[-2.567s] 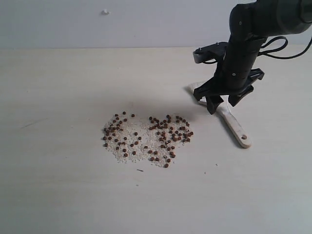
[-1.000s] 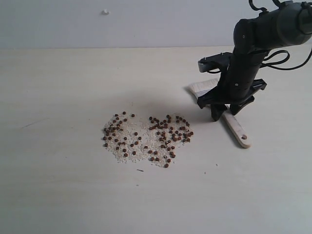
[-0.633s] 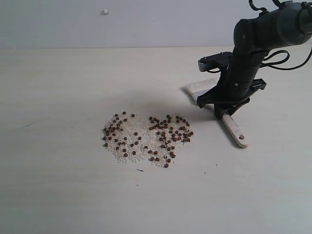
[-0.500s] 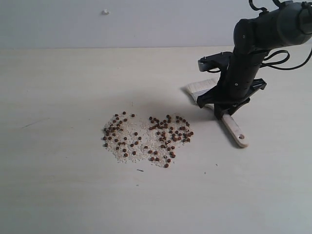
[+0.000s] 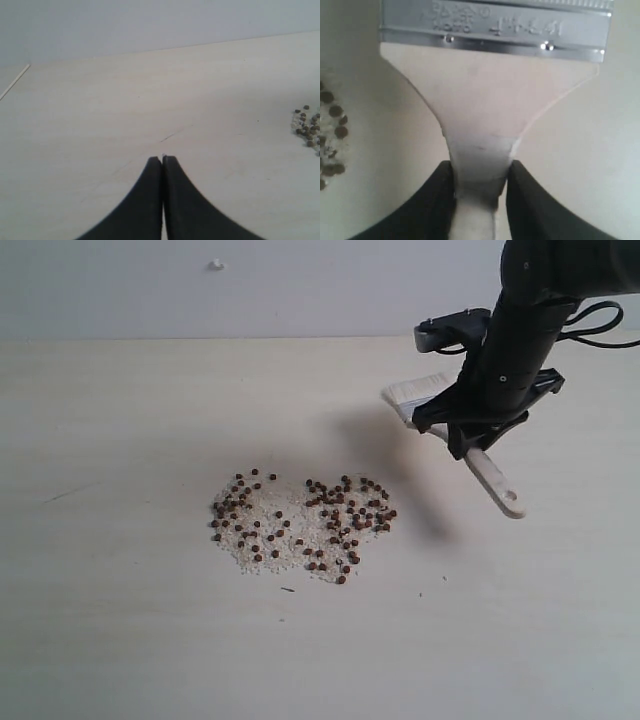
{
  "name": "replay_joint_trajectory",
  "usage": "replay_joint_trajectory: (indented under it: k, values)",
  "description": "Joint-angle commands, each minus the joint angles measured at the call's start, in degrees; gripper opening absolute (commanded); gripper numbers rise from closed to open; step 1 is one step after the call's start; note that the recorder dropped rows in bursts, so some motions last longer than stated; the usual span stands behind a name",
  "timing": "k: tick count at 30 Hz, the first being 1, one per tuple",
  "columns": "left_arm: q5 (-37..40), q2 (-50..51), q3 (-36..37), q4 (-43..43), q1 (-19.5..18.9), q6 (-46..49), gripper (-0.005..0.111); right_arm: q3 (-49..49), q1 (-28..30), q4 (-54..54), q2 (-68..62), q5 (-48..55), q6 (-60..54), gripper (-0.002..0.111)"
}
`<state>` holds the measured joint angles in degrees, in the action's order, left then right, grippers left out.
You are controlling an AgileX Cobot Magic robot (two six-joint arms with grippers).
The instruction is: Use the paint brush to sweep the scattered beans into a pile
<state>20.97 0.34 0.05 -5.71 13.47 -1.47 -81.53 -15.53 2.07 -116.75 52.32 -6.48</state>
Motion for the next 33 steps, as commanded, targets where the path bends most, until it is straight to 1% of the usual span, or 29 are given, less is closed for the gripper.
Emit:
replay_joint_trajectory:
  k: [1, 6, 10, 13, 17, 21, 27, 31, 33]
  values:
    - [-0.4, -0.3, 0.0, 0.0, 0.3, -0.5, 0.0, -2.1, 0.2, 6.6, 1.5, 7.1, -6.4, 0.0]
    - [-0.5, -0.3, 0.0, -0.8, 0.3, 0.3, 0.0, -5.1, 0.2, 14.6, 1.5, 17.6, -11.9, 0.0]
    - [-2.7, -0.3, 0.0, -6.2, 0.3, 4.3, 0.0, -6.2, 0.2, 14.3, 1.9, 17.6, -12.5, 0.0]
    - [-9.8, -0.3, 0.0, -6.1, 0.3, 4.5, 0.0, -6.2, 0.2, 14.0, 2.3, 17.6, -12.5, 0.0]
    - [-23.5, -0.3, 0.0, -6.1, 0.3, 4.1, 0.0, -6.2, 0.2, 13.8, 2.3, 17.6, -13.3, 0.0]
    - [-31.5, -0.3, 0.0, -6.1, 0.3, 3.8, 0.0, -6.2, 0.2, 15.7, 2.1, 17.6, -14.9, 0.0]
    - [-35.8, -0.3, 0.0, -6.1, 0.3, -5.1, 0.0, -6.2, 0.2, 16.4, 2.0, 17.6, -16.3, 0.0]
    - [-38.7, -0.3, 0.0, -6.1, 0.3, -15.8, 0.0, -6.2, 0.2, 17.2, 2.0, 17.6, -16.3, 0.0]
    - [-41.9, -0.3, 0.0, -6.1, 0.3, -19.3, 0.0, -6.2, 0.2, 17.3, 2.0, 17.6, -16.2, 0.0]
